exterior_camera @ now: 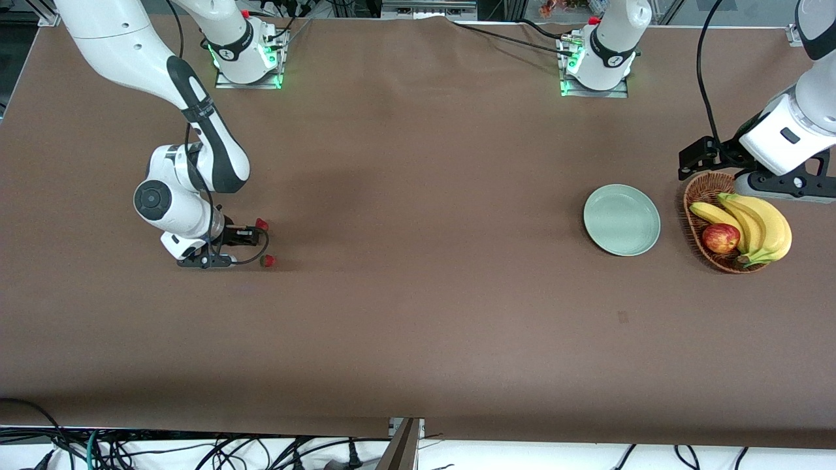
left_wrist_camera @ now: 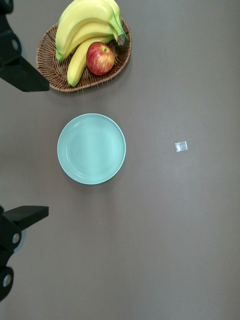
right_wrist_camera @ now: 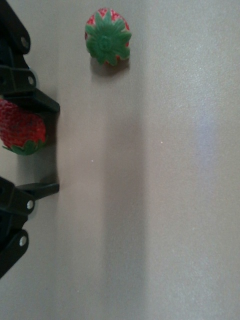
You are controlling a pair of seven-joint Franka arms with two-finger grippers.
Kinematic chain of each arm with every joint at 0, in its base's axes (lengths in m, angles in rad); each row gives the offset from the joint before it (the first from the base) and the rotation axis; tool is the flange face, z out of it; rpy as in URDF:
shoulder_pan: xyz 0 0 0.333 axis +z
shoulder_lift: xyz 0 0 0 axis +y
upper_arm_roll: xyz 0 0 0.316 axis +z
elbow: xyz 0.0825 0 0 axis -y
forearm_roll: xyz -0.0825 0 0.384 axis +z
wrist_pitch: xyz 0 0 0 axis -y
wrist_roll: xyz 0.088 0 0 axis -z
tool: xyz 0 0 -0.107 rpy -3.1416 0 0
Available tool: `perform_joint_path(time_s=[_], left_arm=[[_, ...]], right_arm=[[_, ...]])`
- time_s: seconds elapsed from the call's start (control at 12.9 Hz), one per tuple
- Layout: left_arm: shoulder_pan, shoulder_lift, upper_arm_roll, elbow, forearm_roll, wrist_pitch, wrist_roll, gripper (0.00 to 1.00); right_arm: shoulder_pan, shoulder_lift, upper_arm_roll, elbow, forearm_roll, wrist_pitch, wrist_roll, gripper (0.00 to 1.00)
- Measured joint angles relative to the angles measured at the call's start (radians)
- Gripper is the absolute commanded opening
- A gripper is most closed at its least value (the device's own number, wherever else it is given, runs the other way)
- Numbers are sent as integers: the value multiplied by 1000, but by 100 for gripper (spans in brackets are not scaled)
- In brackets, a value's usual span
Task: Collect all strawberries into plate
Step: 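Reach the right gripper down to a strawberry and close on it, then carry the strawberry to mid-table and open the right gripper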
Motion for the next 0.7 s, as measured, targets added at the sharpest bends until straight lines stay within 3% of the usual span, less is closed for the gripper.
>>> perform_joint_path(time_s=[0.15,0.23,0.54,0.7], left_arm=[[0,0,0,0,0,0,0,100],[0,0,0,0,0,0,0,100],[0,0,0,0,0,0,0,100],[0,0,0,0,0,0,0,100]], right_arm=[[0,-2,1,0,10,-13,3,64],[0,-2,1,0,11,-15,4,59],[0,-8,-1,0,12,-30,8,21],[1,-16,2,0,21,-58,8,13]])
